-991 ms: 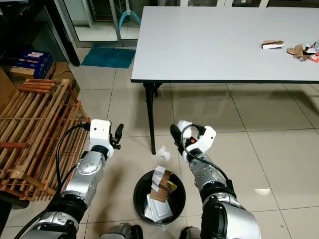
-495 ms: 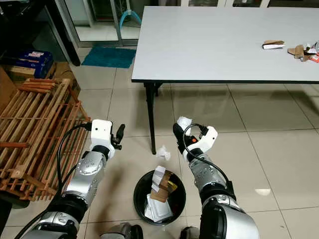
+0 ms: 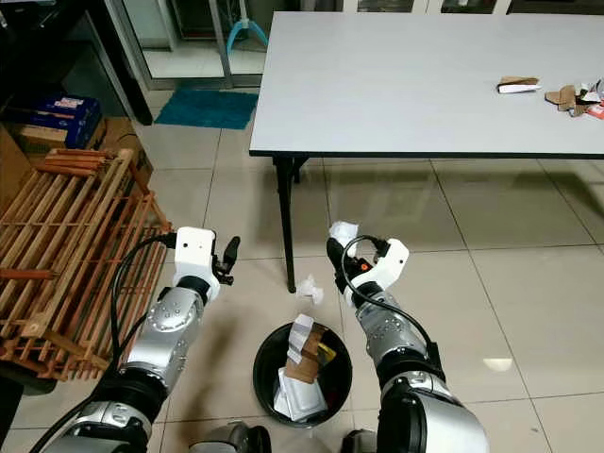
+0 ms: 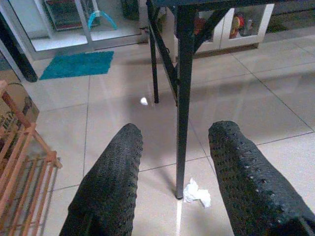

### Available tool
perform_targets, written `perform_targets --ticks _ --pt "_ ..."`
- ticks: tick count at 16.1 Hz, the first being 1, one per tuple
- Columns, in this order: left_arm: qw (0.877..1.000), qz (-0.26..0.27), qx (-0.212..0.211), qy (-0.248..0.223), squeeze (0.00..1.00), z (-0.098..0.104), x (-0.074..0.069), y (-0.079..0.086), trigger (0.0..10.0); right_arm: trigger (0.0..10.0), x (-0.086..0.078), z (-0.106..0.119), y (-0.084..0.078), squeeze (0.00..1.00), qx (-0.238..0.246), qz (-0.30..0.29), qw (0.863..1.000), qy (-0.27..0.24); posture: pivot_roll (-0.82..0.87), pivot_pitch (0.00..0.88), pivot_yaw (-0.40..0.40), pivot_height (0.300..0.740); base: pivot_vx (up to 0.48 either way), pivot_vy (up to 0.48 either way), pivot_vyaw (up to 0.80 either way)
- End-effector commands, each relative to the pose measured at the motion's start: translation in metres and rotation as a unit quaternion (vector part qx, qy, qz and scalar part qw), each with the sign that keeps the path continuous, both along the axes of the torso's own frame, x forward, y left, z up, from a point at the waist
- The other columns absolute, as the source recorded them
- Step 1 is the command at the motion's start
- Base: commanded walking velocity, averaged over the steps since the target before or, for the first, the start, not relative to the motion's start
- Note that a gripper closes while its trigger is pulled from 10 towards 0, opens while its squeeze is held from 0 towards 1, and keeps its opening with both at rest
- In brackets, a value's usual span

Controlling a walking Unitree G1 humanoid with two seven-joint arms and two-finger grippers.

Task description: Picking trash to rubbish bin

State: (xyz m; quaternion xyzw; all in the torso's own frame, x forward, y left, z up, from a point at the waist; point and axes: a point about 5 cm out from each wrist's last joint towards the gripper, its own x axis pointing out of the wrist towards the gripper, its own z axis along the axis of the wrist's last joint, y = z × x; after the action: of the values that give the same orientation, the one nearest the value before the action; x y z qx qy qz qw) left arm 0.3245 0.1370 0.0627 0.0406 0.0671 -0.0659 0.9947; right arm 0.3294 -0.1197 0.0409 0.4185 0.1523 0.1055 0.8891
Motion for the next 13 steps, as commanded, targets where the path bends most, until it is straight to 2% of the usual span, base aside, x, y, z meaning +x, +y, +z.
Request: perform_targets --ticks 1,7,13 --pt "1.000 -0.004 -0.003 0.009 0.00 -0.0016 -0.0003 -0.0007 10.0 10.0 -0.0015 -0.0023 -0.0020 0.00 -0.011 -0.007 1.000 0.006 0.02 0.077 0.034 0.720 0.000 0.315 0.00" --pt "1.000 -0.006 -0.001 0.012 0.00 -0.0023 -0.0008 -0.0001 10.0 10.0 -0.0013 -0.0033 -0.0050 0.00 -0.020 -0.016 1.000 0.014 0.02 0.085 0.036 0.720 0.000 0.322 0.00" --pt "1.000 -0.012 0.002 0.008 0.00 -0.0014 -0.0015 -0.0011 10.0 10.0 -0.0021 -0.0062 -0.0103 0.00 -0.034 -0.034 0.998 0.028 0.01 0.090 0.042 0.720 0.000 0.000 0.00"
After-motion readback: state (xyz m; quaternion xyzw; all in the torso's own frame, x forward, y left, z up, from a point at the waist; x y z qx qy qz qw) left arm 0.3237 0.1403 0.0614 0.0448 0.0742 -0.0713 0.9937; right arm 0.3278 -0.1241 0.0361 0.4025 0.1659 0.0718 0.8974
